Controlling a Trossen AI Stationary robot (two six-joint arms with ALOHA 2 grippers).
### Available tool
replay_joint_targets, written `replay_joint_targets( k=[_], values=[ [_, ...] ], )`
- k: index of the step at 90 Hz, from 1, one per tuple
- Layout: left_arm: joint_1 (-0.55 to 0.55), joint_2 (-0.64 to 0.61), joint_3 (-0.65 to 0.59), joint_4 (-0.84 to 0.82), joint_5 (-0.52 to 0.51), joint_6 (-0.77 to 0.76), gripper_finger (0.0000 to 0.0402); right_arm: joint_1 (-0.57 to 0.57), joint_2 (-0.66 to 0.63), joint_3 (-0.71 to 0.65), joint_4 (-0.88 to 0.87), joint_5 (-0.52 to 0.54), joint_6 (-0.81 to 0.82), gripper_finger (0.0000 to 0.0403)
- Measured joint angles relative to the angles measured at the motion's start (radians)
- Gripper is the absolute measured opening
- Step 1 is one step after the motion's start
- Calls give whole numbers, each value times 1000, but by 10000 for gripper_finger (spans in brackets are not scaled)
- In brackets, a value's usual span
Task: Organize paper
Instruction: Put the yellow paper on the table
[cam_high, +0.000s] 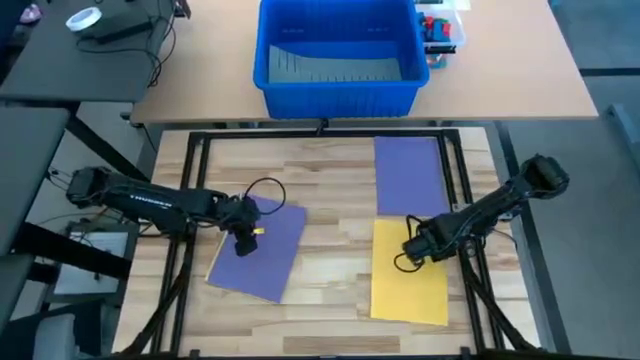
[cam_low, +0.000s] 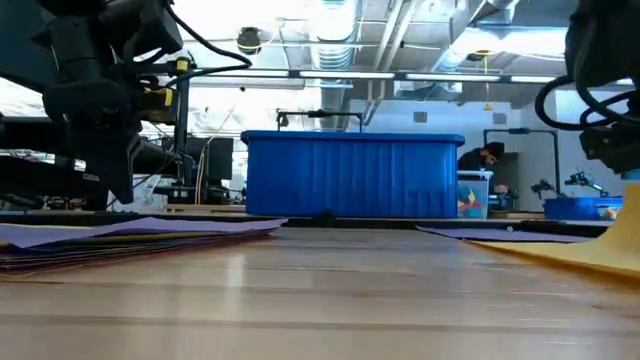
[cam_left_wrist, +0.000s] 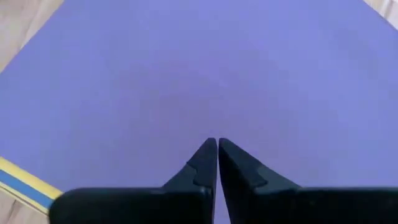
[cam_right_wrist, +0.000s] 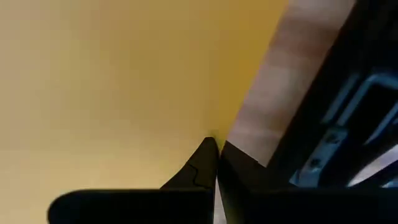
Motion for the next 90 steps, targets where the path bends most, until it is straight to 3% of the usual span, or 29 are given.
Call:
replay_joint_targets(
  k=[13, 37, 70, 83, 90],
  values=[
    [0, 0, 0, -5, 0, -13, 0, 2, 0, -1, -6, 0, -43, 0],
    [0, 0, 0, -7, 1, -31, 0, 2, 0, -1, -19, -32, 23, 3],
    [0, 0, 0, -6, 17, -63, 0, 8, -3, 60, -91, -57, 26, 90],
    [0, 0, 0, -6, 17, -62, 0, 8, -3, 116, -160, -56, 28, 109],
    [0, 0, 0, -6, 17, -61, 0, 10, -3, 160, -122, -4, 24, 112]
  ],
)
